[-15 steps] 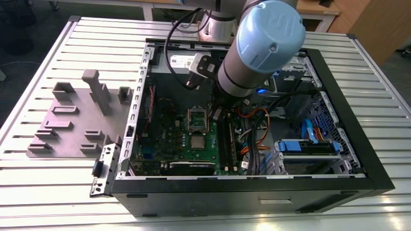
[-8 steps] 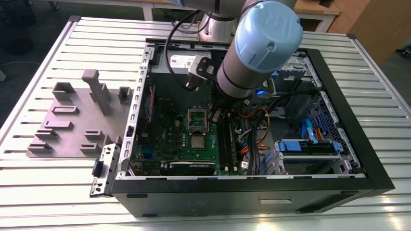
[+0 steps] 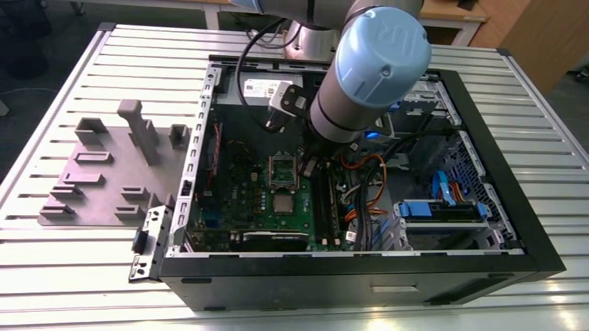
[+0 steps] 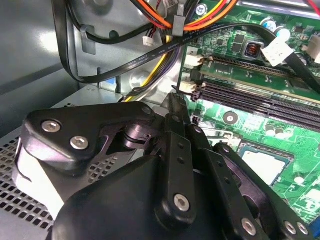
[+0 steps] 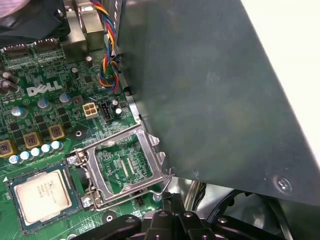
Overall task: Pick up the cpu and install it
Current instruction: 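Close the cpu cover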
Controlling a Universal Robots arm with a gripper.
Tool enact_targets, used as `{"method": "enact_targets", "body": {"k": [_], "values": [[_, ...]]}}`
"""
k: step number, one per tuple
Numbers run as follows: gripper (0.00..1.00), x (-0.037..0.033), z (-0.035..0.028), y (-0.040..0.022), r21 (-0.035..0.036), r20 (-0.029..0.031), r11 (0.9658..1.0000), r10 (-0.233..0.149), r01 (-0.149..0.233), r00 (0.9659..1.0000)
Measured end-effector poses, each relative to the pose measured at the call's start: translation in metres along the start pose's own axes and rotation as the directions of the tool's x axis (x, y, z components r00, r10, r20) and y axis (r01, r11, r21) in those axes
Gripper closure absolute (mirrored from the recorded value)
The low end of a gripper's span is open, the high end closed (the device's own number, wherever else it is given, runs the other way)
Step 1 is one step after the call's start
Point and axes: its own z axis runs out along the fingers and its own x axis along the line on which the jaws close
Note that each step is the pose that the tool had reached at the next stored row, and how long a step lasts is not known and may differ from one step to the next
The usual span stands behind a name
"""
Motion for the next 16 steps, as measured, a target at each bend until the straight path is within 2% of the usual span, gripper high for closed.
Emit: {"method": "enact_targets", "body": {"k": [6, 10, 16], "values": [[0.89, -0.001, -0.0008, 0.0005, 0.0003, 0.0023, 1.0, 0.003, -0.003, 1.0], [0.89, -0.0012, -0.0007, 0.0006, -0.002, 0.0093, 1.0, 0.005, -0.005, 0.9999], [0.89, -0.0012, -0.0007, 0.0006, -0.0023, 0.0098, 1.0, 0.005, -0.005, 0.9999]]}}
